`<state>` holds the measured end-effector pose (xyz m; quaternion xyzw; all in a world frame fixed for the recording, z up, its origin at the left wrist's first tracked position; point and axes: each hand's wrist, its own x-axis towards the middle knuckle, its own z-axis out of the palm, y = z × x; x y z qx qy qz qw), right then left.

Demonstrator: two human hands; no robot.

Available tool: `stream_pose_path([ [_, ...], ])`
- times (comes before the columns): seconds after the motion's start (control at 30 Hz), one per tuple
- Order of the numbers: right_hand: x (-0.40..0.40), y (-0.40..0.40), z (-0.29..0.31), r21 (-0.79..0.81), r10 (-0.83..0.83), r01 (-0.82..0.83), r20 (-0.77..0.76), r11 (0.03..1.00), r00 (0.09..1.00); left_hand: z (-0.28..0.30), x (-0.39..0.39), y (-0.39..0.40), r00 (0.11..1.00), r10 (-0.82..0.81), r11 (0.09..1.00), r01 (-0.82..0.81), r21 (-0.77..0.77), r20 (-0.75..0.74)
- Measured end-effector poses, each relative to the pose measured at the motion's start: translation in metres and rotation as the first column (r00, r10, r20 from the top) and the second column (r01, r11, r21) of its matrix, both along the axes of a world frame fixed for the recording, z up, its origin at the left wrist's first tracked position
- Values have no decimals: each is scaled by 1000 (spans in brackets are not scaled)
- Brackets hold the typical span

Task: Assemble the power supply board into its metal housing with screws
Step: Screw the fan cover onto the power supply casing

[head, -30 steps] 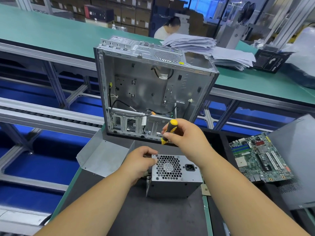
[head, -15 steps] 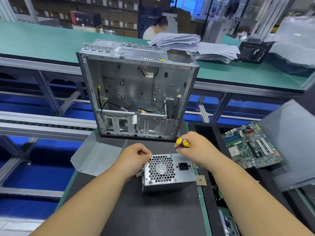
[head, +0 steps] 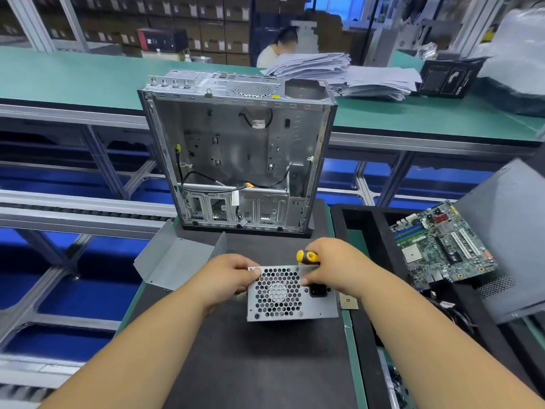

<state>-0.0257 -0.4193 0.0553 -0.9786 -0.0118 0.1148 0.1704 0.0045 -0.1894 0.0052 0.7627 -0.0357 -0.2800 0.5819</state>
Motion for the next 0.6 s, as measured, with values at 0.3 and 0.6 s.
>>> stream_pose_path([
  [0.3,-20,4,-30,-126,-47,69,167,990,985,-15,-8,-9,943,-46,990,-1,142,330],
  [0.6,-37,2,-60,-62,15,-13,35,998,999,-51,-15,0,936,-138,975,71,212,323],
])
